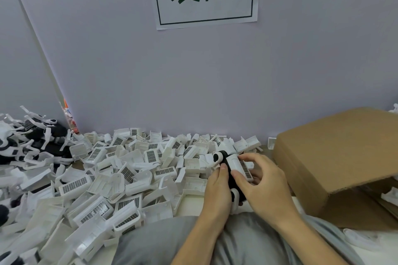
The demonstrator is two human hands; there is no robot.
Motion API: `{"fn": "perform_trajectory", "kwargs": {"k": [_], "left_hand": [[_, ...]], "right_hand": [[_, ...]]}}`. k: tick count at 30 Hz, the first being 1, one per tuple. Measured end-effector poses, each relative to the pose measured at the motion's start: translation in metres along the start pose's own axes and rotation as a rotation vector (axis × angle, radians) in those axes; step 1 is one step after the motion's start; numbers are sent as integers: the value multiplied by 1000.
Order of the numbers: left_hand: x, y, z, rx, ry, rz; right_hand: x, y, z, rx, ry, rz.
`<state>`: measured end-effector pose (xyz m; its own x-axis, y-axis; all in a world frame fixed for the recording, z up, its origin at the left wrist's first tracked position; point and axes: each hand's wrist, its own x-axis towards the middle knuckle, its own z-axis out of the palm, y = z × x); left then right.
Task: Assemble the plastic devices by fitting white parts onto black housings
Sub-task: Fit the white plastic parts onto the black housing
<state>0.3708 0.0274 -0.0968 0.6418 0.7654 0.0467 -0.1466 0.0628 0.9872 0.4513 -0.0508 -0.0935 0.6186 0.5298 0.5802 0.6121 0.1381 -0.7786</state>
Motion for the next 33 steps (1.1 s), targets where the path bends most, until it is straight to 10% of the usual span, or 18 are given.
{"fn": "perform_trajectory", "kwargs": {"k": [33], "left_hand": [[-7, 3, -3, -30, -16, -2]], "right_hand": [[-9, -2, 6, -274, 40, -230]]}}
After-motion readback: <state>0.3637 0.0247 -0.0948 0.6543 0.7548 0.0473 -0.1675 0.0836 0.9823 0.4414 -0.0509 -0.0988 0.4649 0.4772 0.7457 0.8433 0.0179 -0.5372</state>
